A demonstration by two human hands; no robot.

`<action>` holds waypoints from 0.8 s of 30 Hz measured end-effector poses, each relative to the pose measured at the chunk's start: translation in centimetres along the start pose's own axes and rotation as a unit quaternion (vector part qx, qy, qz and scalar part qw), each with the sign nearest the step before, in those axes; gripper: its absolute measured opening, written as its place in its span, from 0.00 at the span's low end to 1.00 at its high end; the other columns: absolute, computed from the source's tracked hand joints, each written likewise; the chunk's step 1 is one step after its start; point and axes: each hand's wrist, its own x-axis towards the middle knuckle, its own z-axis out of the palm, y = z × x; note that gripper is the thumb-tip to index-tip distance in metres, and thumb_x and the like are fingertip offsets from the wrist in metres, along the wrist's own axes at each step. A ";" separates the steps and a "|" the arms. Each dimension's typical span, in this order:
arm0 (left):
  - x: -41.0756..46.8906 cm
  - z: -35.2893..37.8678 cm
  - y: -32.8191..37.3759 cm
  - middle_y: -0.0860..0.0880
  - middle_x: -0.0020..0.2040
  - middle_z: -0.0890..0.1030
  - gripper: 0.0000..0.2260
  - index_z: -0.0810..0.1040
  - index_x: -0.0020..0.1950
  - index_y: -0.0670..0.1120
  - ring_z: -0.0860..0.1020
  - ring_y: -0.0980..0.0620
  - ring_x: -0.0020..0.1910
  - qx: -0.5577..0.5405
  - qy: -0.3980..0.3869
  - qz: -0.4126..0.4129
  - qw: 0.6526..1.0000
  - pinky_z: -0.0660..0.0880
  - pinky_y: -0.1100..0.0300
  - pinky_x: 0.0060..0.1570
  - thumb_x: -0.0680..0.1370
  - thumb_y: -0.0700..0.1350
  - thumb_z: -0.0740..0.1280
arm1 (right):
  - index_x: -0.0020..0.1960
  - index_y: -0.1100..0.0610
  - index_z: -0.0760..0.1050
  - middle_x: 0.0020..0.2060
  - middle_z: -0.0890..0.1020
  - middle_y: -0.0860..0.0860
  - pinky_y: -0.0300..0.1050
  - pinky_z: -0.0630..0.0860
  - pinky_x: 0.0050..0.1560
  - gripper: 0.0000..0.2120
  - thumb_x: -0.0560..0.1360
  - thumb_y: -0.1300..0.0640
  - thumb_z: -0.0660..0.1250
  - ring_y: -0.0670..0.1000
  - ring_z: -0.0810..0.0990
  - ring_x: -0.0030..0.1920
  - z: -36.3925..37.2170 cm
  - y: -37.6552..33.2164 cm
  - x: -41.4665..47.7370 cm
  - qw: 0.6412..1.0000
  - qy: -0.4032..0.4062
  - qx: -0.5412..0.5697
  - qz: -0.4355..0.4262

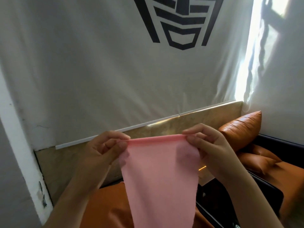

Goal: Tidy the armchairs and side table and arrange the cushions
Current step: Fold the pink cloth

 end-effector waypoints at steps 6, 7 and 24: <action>1.0 -0.3 -0.5 0.50 0.34 0.82 0.24 0.86 0.37 0.47 0.79 0.59 0.32 -0.112 -0.007 -0.026 0.993 0.75 0.69 0.31 0.47 0.57 0.84 | 0.40 0.56 0.83 0.33 0.80 0.54 0.35 0.75 0.32 0.20 0.54 0.46 0.83 0.46 0.78 0.32 -1.0 0.3 1.2 1.000 -0.031 0.007 0.000; 1.1 -0.3 -0.4 0.50 0.35 0.83 0.24 0.86 0.37 0.48 0.80 0.59 0.34 -0.095 -0.011 -0.017 0.995 0.76 0.69 0.33 0.48 0.58 0.83 | 0.40 0.56 0.83 0.33 0.80 0.54 0.35 0.75 0.33 0.22 0.53 0.46 0.83 0.46 0.78 0.33 -1.0 0.3 1.4 1.000 -0.027 -0.003 -0.002; 2.5 -0.2 -0.6 0.56 0.42 0.84 0.10 0.84 0.45 0.56 0.82 0.55 0.46 0.234 0.036 0.086 0.968 0.78 0.65 0.48 0.67 0.44 0.73 | 0.45 0.55 0.81 0.36 0.85 0.51 0.34 0.77 0.39 0.10 0.71 0.69 0.71 0.47 0.85 0.38 -0.9 0.1 2.7 0.960 0.037 -0.267 -0.079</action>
